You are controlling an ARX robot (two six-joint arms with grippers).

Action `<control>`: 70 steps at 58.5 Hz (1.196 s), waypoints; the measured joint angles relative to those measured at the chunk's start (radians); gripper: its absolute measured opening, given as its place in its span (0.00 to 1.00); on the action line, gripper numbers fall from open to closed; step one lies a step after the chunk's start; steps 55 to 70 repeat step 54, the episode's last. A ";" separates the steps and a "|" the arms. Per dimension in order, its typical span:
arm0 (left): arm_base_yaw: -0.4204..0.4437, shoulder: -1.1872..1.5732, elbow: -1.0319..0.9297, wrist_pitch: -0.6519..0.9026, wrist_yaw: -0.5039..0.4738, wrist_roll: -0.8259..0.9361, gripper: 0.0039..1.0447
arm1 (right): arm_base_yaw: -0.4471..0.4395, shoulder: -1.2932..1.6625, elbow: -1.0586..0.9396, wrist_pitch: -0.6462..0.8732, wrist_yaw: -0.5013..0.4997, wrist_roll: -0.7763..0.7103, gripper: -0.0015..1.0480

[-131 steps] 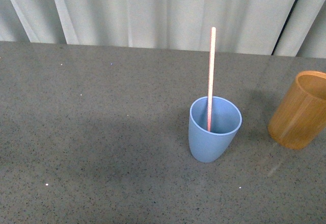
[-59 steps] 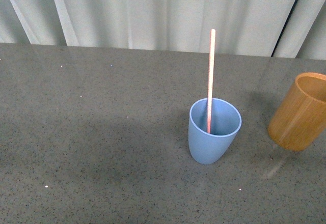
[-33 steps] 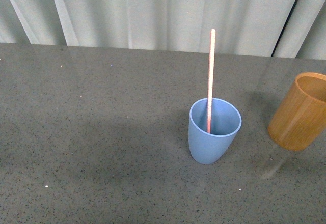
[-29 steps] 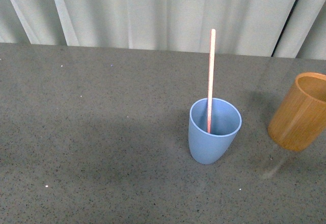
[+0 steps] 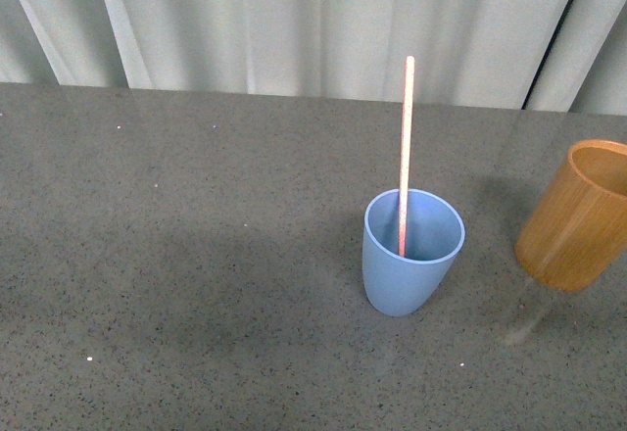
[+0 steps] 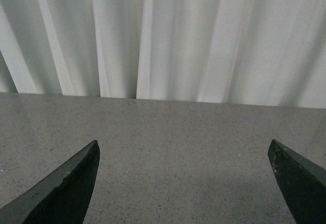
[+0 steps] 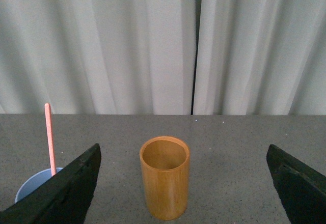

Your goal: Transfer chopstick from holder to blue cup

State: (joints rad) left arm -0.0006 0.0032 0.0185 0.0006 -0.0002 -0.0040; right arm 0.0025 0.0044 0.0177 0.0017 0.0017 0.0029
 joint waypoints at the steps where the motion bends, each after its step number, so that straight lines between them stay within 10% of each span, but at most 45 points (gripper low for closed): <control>1: 0.000 0.000 0.000 0.000 0.000 0.000 0.94 | 0.000 0.000 0.000 0.000 0.000 0.000 0.90; 70: 0.000 0.000 0.000 0.000 0.000 0.000 0.94 | 0.000 0.000 0.000 0.000 0.000 0.000 0.90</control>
